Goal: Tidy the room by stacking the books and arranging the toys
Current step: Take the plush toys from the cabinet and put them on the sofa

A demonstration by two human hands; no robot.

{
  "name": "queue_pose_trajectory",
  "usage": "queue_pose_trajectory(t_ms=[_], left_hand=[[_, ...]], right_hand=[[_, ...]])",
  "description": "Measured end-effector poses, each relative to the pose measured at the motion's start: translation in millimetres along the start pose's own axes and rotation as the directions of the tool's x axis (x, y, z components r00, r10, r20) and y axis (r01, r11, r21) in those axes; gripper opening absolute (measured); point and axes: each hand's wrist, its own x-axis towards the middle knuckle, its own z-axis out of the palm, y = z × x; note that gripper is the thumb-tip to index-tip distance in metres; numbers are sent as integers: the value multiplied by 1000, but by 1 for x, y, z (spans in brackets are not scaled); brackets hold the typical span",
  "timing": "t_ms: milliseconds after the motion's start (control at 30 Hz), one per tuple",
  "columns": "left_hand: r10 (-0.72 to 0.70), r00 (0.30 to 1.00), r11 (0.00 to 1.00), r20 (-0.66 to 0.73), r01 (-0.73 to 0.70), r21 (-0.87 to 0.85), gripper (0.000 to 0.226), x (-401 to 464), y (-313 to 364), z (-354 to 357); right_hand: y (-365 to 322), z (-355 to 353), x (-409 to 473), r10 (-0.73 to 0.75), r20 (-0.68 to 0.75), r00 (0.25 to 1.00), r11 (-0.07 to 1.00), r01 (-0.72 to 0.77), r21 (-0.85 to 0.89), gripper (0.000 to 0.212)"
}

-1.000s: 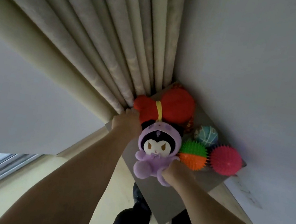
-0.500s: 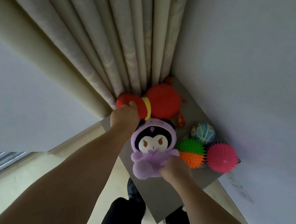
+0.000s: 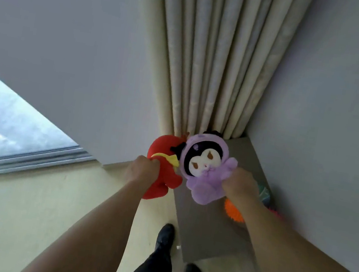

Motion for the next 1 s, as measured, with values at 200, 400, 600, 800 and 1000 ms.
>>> queue_pose_trajectory(t_ms=[200, 400, 600, 800, 1000], left_hand=[[-265, 960, 759, 92, 266, -594, 33, -55, -78, -24], [-412, 911, 456, 27, 232, -859, 30, -109, -170, -66], [-513, 858, 183, 12, 123, -975, 26, -148, -265, -114], [-527, 850, 12, 3, 11, -1000, 21, -178, -388, -167], [-524, 851, -93, -23, -85, -992, 20, -213, -528, -214]], right_hand=[[-21, 18, -46, -73, 28, 997, 988, 69, 139, 25], [-88, 43, -107, -199, 82, 977, 888, 144, 437, 23], [-155, 98, -145, -320, 119, 940, 832, 218, 511, 25], [-234, 131, -292, -433, 125, 892, 732, 268, 626, 22], [-304, 214, -415, -542, 85, 836, 634, 340, 695, 28]])
